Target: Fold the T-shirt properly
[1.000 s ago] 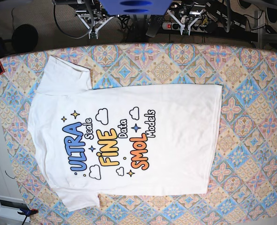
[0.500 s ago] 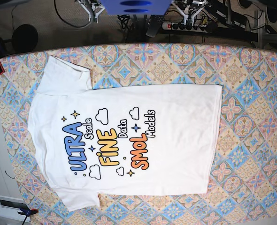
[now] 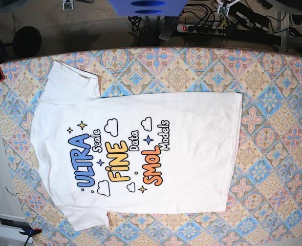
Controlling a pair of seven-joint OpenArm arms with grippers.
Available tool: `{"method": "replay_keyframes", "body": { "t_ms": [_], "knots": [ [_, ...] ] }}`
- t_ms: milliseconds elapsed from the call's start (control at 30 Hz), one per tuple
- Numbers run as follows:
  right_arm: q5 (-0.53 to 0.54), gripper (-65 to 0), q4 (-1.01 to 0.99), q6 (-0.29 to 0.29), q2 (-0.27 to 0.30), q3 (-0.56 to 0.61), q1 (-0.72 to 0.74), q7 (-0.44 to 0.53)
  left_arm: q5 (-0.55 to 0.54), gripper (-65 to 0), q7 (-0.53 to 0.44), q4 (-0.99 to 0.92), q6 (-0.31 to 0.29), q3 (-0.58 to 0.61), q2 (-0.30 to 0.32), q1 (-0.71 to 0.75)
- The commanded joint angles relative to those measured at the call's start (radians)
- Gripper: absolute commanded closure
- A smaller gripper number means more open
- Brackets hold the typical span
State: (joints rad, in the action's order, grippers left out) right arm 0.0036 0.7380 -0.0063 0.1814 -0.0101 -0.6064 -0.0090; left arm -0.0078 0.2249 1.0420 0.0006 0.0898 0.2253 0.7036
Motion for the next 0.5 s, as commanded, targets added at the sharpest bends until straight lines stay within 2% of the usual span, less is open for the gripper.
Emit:
{"method": "replay_keyframes", "body": {
  "t_ms": [0,167,300,467],
  "knots": [
    [0.023,0.0,0.064,0.004,0.014,-0.027,-0.039,0.022,-0.017,-0.7,-0.003,0.051,0.002,0.0,0.007,0.043],
    [0.169,0.0,0.335,0.004,0.022,-0.136,-0.195,0.022,-0.137,-0.7,-0.002,0.222,0.003,0.006,0.073,0.153],
    [0.186,0.0,0.532,0.004,0.023,-0.176,-0.297,0.019,-0.265,-0.7,-0.002,0.381,0.005,-0.002,0.124,0.236],
    [0.186,0.0,0.751,0.004,0.023,-0.228,-0.381,0.014,-0.327,-0.7,0.001,0.604,0.008,-0.037,0.147,0.331]
  ]
}}
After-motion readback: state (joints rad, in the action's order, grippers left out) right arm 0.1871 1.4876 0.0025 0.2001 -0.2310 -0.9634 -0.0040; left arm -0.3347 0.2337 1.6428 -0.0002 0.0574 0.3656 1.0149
